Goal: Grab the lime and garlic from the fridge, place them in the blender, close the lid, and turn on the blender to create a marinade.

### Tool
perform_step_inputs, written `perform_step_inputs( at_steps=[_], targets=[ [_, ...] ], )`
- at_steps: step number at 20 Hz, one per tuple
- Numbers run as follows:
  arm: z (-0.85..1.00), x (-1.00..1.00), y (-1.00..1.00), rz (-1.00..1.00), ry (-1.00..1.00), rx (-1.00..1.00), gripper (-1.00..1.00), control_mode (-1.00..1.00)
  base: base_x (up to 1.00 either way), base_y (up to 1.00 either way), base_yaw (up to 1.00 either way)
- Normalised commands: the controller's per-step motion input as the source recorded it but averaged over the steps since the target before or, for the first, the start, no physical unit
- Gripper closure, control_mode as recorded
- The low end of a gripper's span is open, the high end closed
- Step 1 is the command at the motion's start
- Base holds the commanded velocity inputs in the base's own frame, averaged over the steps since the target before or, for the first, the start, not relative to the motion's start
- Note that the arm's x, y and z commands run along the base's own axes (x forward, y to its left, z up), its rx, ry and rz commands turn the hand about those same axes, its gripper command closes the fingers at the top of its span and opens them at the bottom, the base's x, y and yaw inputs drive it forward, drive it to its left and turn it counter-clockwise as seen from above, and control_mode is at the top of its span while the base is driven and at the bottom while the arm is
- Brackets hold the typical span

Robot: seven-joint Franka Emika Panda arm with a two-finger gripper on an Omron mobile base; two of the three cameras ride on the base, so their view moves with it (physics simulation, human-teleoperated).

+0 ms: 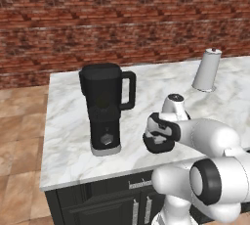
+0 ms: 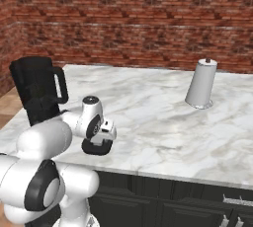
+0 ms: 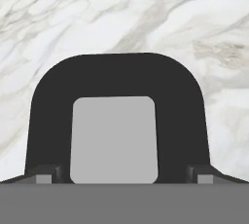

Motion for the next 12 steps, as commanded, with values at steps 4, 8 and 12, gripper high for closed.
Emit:
perform_step_inputs(
  at_steps=[4,8,12],
  targets=[
    [-0.20,0.00,0.00,0.00,0.00,-0.02,-1.00,-1.00,0.00,0.00,0.00],
    [-0.13,-0.02,0.05,0.00,0.00,-0.02,-1.00,-1.00,0.00,0.00,0.00],
    [-0.11,0.07,0.09,0.00,0.00,-0.01,-1.00,-1.00,0.00,0.00,0.00]
  ],
)
